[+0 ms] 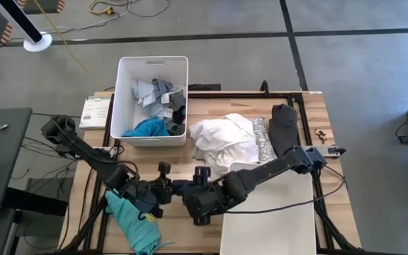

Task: Sort clothes
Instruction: Put the dark blue shorts into the top white laundry bin

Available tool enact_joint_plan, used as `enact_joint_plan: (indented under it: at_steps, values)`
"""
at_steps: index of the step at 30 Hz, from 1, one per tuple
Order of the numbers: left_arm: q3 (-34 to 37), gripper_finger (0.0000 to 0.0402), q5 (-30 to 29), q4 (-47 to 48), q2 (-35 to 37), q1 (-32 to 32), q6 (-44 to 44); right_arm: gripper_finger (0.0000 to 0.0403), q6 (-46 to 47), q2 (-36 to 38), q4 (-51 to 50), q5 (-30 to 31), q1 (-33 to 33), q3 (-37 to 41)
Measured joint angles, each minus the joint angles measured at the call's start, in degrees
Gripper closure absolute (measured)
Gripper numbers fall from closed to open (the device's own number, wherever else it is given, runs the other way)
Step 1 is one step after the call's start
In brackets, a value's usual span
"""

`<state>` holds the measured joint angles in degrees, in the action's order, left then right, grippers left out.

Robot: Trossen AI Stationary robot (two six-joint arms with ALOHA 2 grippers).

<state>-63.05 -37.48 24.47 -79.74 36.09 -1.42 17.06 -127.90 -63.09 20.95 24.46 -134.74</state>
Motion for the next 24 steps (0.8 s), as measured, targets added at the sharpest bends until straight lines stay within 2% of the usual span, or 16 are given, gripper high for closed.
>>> enact_joint_plan:
  at_steps: [7,15,20,24]
  values:
    - [-3.31,0.038,-0.23,2.65,-0.05,2.06,-1.17,0.0081,0.9,-2.39,-2.8,0.5,-0.96,-0.01]
    - [-3.85,0.038,-0.62,3.25,0.08,3.48,-0.36,0.0091,1.1,-2.77,-0.71,1.23,-1.35,0.02]
    - [-3.85,0.038,-0.57,5.04,0.08,3.5,0.95,0.0144,1.53,-2.77,-0.77,1.46,-1.26,0.02]
    - [-3.85,0.0376,-0.53,5.96,0.08,3.56,1.22,0.0224,1.53,-2.77,-0.98,1.56,-1.24,0.02]
